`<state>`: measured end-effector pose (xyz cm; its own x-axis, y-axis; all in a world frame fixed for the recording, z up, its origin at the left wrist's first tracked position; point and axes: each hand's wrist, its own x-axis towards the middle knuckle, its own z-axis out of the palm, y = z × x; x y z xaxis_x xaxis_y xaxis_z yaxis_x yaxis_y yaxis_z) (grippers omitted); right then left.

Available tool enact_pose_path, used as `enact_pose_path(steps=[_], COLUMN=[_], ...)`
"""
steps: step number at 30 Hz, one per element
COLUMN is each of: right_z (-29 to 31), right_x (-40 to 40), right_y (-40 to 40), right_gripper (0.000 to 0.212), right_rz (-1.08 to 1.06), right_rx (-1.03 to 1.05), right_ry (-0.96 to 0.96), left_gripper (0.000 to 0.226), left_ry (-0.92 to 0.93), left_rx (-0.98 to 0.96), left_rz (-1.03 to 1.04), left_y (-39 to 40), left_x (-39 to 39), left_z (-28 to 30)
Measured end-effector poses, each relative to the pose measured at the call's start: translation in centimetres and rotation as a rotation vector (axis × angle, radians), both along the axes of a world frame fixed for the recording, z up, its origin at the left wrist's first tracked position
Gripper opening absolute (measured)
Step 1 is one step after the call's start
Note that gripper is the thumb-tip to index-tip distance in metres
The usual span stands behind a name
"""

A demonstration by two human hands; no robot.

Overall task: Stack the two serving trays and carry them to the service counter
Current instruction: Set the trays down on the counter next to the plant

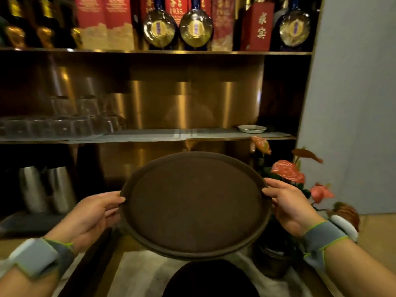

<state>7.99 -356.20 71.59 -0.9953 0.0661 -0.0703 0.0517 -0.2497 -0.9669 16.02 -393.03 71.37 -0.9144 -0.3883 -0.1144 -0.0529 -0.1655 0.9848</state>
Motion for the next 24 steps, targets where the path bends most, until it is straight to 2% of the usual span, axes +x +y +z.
enact_pose_path(steps=[6, 11, 24], right_z=[-3.4, -7.9, -22.3], right_x=[0.0, -0.2, -0.8], right_y=[0.4, 0.6, 3.2], right_gripper=[0.040, 0.049, 0.056], right_rz=[-0.193, -0.245, -0.097], right_rx=[0.056, 0.076, 0.145], right_ry=[-0.071, -0.151, -0.345], left_gripper=[0.022, 0.027, 0.028], left_ry=[-0.085, -0.240, -0.466], left_rx=[0.015, 0.074, -0.078], left_rz=[-0.166, -0.208, -0.206], left_y=[-0.6, -0.9, 1.1], left_x=[-4.6, -7.2, -7.7], left_z=[-2.4, -6.3, -19.9])
